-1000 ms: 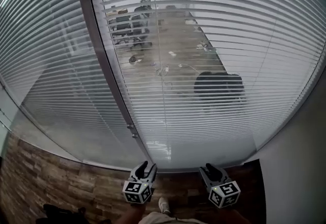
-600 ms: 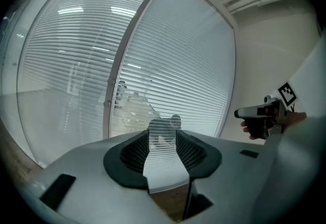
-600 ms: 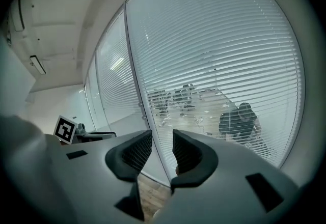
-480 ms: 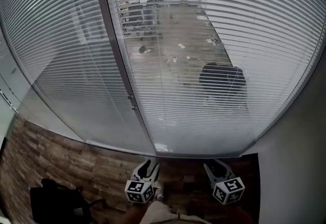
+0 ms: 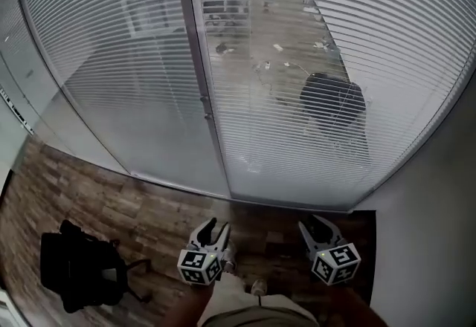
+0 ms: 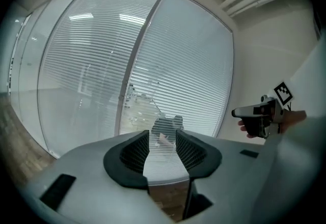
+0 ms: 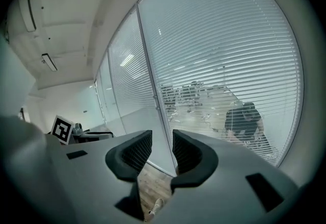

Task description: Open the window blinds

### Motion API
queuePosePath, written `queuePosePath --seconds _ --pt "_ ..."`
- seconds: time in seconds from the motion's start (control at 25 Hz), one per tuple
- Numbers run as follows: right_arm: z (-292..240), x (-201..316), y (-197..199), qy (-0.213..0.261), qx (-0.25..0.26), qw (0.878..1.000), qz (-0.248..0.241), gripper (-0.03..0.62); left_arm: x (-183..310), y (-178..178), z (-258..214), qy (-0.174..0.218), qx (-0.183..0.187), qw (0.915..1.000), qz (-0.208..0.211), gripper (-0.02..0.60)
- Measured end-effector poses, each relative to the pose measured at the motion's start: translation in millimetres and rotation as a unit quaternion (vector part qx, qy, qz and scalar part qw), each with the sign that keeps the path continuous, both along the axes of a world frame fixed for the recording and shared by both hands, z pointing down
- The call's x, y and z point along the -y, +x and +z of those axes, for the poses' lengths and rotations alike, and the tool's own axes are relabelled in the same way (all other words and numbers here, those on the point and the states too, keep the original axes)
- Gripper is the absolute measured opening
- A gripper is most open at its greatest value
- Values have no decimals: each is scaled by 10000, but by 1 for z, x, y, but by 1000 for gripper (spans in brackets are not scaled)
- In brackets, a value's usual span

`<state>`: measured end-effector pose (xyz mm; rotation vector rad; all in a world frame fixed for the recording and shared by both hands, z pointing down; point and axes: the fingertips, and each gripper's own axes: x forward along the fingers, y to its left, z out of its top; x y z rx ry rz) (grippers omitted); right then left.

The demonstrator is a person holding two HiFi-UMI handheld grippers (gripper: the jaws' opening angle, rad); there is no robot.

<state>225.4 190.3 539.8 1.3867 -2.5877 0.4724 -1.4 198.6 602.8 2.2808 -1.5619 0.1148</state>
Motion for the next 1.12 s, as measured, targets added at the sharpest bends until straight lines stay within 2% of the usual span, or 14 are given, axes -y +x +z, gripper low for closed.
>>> queuePosePath --seconds 0.24,0.6,1.12 --pt "-10 -13 -18 -4 -141 9996 -248 121 -21 -12 -14 86 -82 9998 -151 158" --pt "-18 -16 -62 1 -194 9995 -238 121 -31 -48 -18 48 -120 9999 13 158" --pt "-28 -46 -167 -169 -221 9996 -38 121 -71 -152 -40 -108 -226 9992 318 158"
